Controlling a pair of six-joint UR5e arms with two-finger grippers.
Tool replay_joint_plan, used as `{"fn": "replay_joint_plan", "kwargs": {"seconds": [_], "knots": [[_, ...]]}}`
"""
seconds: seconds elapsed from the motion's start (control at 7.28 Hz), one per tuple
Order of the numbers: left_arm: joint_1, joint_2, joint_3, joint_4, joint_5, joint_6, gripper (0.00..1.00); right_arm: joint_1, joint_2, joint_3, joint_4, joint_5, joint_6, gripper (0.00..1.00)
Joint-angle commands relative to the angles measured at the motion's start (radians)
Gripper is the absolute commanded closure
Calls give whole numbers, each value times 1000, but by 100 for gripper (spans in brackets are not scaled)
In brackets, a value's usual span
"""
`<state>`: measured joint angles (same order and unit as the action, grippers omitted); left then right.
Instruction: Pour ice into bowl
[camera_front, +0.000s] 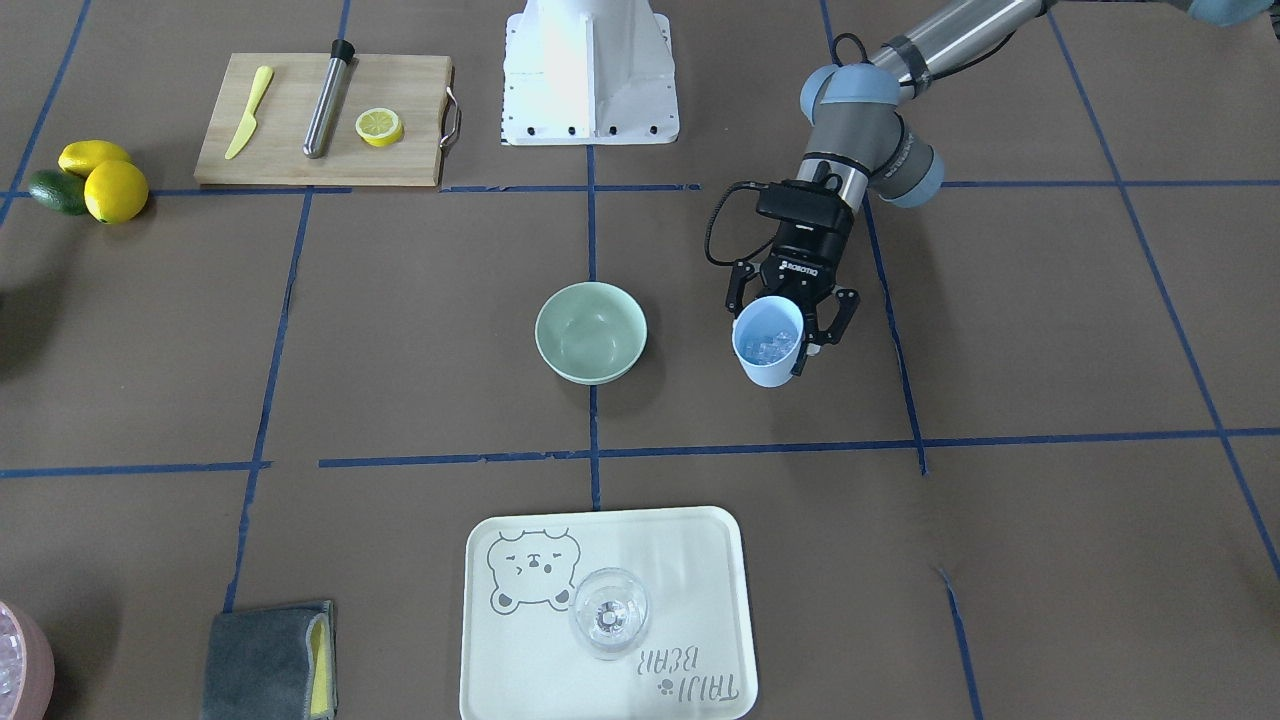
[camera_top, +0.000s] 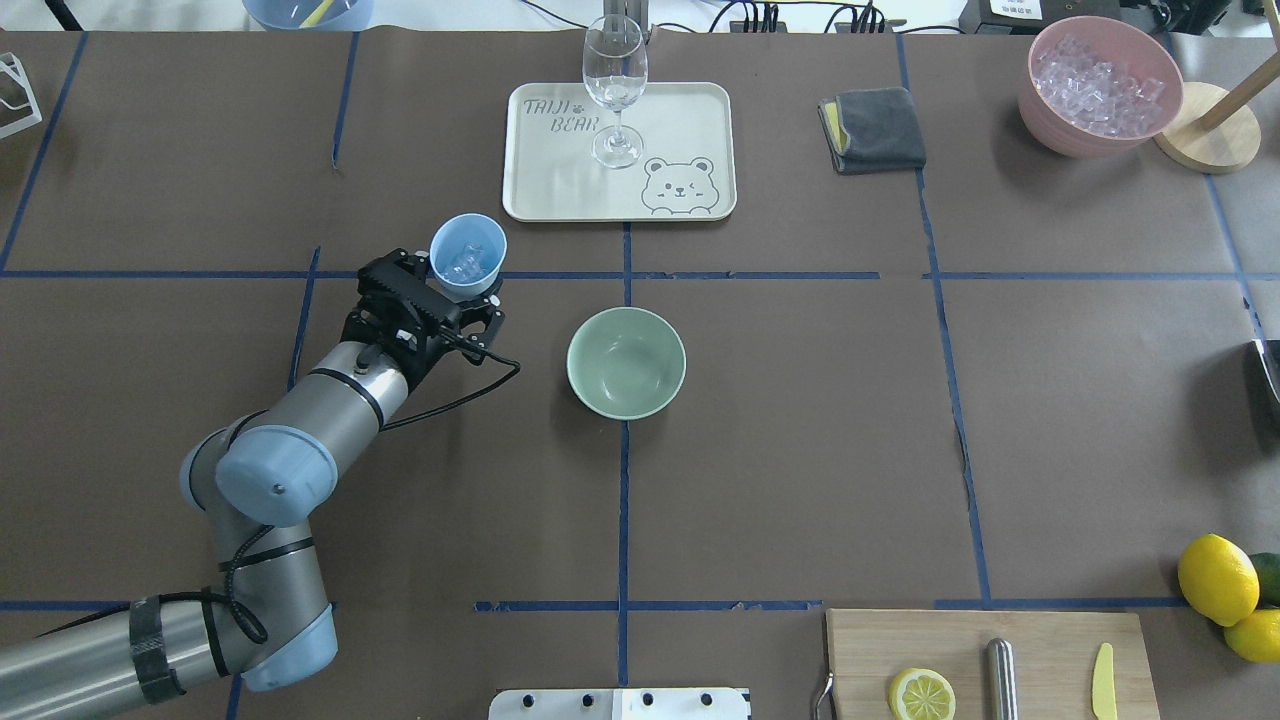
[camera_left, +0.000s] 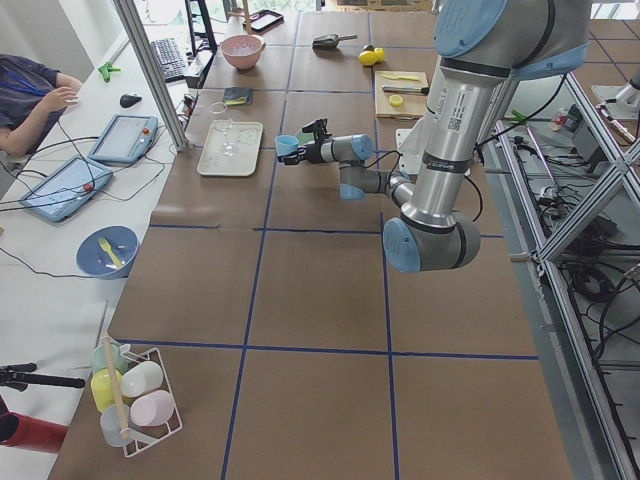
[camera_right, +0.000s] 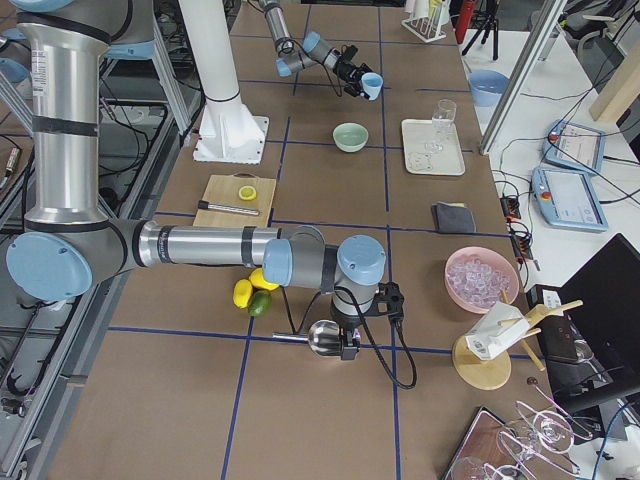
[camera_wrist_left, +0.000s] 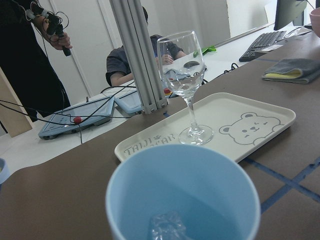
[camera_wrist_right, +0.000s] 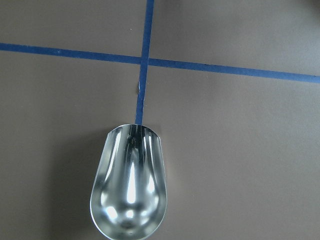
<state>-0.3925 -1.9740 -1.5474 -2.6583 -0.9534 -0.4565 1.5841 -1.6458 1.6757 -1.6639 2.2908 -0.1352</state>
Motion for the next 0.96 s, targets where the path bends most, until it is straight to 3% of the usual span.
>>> {"fn": "replay_joint_plan", "kwargs": {"seconds": [0.0, 0.27, 0.69, 0.82], "knots": [[74, -80, 4, 179, 124, 13, 100, 4, -2, 1, 0, -1, 2, 0], [127, -103, 1, 192, 209, 222, 100, 8, -2, 1, 0, 1, 2, 0], [127, -121, -5, 183, 208, 739, 98, 37, -2, -1, 0, 1, 3, 0], [126, -123, -5, 190, 209, 758, 100, 39, -3, -1, 0, 1, 3, 0]]}}
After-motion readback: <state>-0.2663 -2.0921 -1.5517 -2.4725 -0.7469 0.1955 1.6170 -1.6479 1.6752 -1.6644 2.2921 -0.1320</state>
